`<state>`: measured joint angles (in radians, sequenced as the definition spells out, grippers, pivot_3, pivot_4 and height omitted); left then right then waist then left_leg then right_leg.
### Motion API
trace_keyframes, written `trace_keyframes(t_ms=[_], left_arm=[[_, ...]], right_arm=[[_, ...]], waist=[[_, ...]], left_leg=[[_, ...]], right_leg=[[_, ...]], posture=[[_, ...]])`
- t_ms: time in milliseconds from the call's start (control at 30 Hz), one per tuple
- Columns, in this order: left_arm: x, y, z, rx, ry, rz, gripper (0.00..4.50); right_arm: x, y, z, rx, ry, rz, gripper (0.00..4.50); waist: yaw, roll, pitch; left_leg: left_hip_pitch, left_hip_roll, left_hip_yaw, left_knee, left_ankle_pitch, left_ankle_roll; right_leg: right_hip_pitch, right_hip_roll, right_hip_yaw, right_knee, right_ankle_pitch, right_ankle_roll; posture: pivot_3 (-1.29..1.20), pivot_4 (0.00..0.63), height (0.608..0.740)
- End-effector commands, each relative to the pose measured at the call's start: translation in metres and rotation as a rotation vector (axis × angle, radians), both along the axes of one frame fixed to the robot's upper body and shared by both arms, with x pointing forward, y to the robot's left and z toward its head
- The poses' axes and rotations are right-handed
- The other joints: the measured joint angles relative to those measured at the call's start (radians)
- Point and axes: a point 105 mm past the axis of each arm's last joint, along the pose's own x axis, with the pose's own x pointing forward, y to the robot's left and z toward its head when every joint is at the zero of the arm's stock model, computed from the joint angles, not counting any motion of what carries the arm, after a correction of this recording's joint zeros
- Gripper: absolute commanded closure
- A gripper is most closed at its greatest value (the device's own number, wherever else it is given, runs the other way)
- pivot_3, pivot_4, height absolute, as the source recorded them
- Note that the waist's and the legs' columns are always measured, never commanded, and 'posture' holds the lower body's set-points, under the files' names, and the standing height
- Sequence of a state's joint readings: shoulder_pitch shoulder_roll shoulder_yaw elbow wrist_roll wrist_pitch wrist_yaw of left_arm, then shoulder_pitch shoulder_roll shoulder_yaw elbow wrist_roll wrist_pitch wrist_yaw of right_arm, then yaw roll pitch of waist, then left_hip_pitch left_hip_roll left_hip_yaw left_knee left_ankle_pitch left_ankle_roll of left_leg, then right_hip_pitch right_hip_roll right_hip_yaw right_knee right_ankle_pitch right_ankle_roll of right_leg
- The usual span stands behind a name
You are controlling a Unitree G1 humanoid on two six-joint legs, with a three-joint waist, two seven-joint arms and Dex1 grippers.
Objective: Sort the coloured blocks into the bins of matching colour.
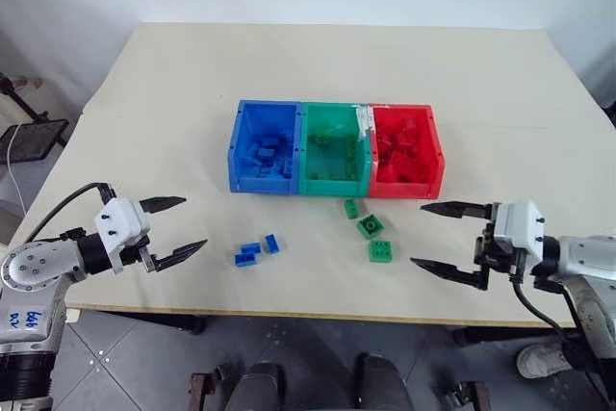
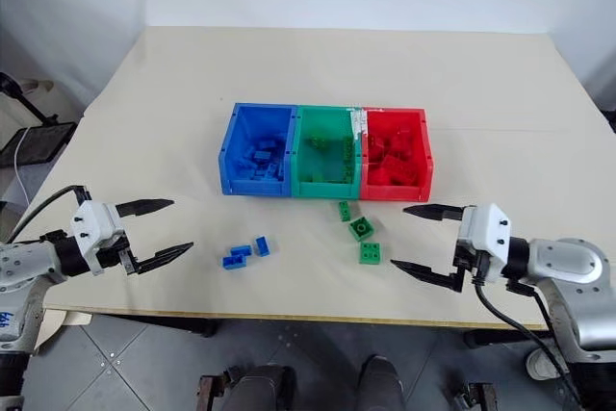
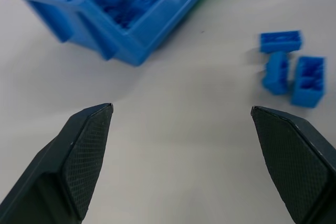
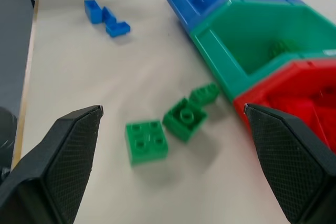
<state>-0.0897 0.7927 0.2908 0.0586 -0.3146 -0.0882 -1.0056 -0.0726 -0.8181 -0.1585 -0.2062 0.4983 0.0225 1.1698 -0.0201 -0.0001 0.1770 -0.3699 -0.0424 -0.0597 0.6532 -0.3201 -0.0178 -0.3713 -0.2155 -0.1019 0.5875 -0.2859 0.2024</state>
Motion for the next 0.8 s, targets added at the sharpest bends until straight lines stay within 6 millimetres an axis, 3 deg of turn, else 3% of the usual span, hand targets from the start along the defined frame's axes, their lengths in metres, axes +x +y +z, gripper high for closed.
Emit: trace_keyframes(t_ms=[33,100,233,333,533,633,733,800], left_arm=[[-0.001,-0.003,0.004,-0.015,-0.006,-0.031,0.03],[-0.002,-0.01,0.004,-0.025,0.005,-0.057,0.03],[-0.008,-0.044,0.008,-0.069,0.048,-0.2,0.03],[-0.015,-0.073,0.01,-0.058,0.055,-0.332,0.03],[-0.019,-0.098,0.013,-0.061,0.035,-0.435,0.03],[-0.02,-0.102,0.012,-0.076,0.042,-0.443,0.03],[-0.019,-0.092,0.009,-0.074,0.052,-0.404,0.03],[-0.019,-0.087,0.009,-0.068,0.05,-0.385,0.03]], right_arm=[[-0.001,0.002,0.009,0.005,-0.042,-0.001,0.0],[-0.002,-0.001,0.009,0.011,-0.039,-0.021,0.0],[-0.01,-0.025,0.006,-0.031,-0.018,-0.099,0.0],[-0.021,-0.046,-0.007,-0.128,0.041,-0.143,0.0],[-0.025,-0.065,-0.024,-0.211,0.099,-0.184,0.0],[-0.015,-0.041,-0.02,-0.156,0.114,-0.148,0.0],[-0.01,-0.01,-0.02,-0.115,0.197,-0.077,0.0],[-0.006,0.0,-0.021,-0.119,0.212,-0.066,0.0]], waist=[[0.005,0.0,0.0],[0.013,0.0,0.0],[0.033,0.0,0.0],[0.043,0.0,0.0],[0.034,0.0,0.0],[0.02,0.0,0.0],[0.018,0.0,0.0],[0.019,0.0,0.0]], left_leg=[[0.0,0.0,0.0,0.0,0.0,0.0],[0.0,0.0,0.0,0.001,-0.001,0.0],[-0.001,0.0,0.0,0.003,-0.002,0.001],[-0.001,0.0,0.001,0.008,-0.005,0.002],[0.001,0.003,0.003,0.01,-0.007,0.001],[0.001,0.004,0.003,0.01,-0.007,0.001],[0.001,0.005,0.003,0.01,-0.007,0.001],[0.001,0.005,0.002,0.01,-0.007,0.0]], right_leg=[[0.0,0.0,0.0,0.0,0.0,0.0],[0.0,0.0,0.0,0.0,0.0,0.0],[0.001,0.0,0.0,0.0,0.0,0.0],[0.002,0.0,0.0,0.001,0.0,0.0],[0.004,0.003,0.0,0.0,0.0,0.0],[0.004,0.003,0.0,0.0,0.0,0.0],[0.004,0.004,0.0,0.0,0.0,-0.001],[0.004,0.004,0.0,0.0,-0.001,-0.001]], posture=[[0.0,0.15,0.74],[0.0,0.15,0.74],[0.0,0.15,0.74],[0.0,0.15,0.74],[0.0,0.15,0.74],[0.0,0.15,0.74],[0.0,0.15,0.74],[0.0,0.15,0.74]])
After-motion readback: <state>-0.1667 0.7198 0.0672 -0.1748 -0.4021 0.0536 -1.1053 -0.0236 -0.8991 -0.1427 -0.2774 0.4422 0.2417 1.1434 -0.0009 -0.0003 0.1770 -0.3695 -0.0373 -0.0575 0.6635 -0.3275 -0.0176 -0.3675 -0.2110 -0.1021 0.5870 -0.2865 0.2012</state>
